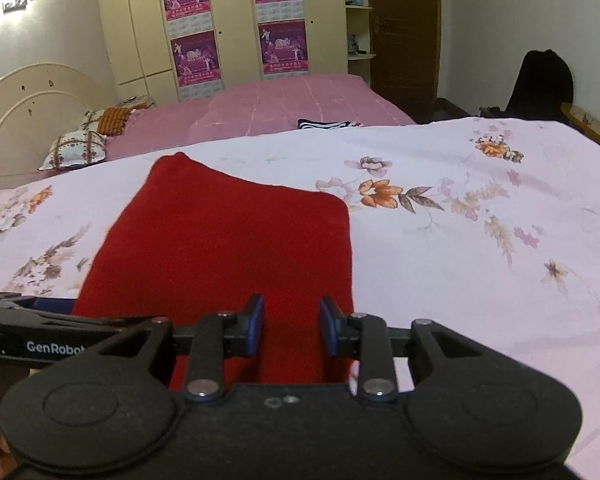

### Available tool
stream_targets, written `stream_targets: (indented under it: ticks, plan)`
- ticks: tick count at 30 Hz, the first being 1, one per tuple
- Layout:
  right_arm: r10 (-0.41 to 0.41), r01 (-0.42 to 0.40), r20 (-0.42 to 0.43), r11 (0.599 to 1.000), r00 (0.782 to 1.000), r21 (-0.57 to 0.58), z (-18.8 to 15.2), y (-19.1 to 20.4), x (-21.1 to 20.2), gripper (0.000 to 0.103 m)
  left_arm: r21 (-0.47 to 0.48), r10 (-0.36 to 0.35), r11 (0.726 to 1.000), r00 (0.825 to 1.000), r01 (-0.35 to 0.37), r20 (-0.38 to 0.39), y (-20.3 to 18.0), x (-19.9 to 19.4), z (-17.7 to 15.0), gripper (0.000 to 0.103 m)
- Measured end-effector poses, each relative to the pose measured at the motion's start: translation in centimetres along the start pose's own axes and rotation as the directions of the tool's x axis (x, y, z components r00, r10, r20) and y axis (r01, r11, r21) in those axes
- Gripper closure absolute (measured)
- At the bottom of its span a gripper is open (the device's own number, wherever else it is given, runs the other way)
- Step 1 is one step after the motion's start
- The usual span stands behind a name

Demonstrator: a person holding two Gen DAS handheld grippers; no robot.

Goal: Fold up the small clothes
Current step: 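Position the right tool at the red sweater strip's end and grasp it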

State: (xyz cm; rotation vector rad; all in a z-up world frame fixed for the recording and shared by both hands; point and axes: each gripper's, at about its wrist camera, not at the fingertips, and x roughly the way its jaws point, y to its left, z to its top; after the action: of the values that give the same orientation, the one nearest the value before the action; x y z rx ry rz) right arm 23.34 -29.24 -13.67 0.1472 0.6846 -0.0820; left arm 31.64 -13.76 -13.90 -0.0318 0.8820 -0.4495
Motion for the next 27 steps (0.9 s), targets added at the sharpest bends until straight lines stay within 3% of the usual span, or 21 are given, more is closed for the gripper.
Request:
stream_targets:
  ticks: [7, 11, 14, 27]
  plan:
    - [0.028, -0.028, -0.019, 1.0, 0.999, -0.009, -1.9, 0.2, -2.0, 0.073, 0.009, -0.028, 1.0, 0.999, 0.028, -0.017, -0.3, -1.9, -1.9, 0.0]
    - [0.023, -0.024, -0.055, 1.0, 0.998, -0.014, -3.7, 0.3, -2.1, 0.073, 0.004, -0.018, 1.0, 0.998, 0.019, -0.065, 0.0, -1.0, -3.7, 0.0]
    - [0.008, -0.01, -0.079, 0.999, 0.997, -0.031, -4.9, 0.4, -1.2, 0.073, 0.009, -0.011, 1.0, 0.999, 0.012, -0.051, 0.0, -0.5, -4.6, 0.0]
    - [0.028, -0.028, -0.074, 1.0, 0.997, 0.003, -4.5, 0.0, -2.1, 0.07, -0.017, -0.003, 1.0, 0.999, 0.003, -0.052, -0.3, -1.5, -3.7, 0.0]
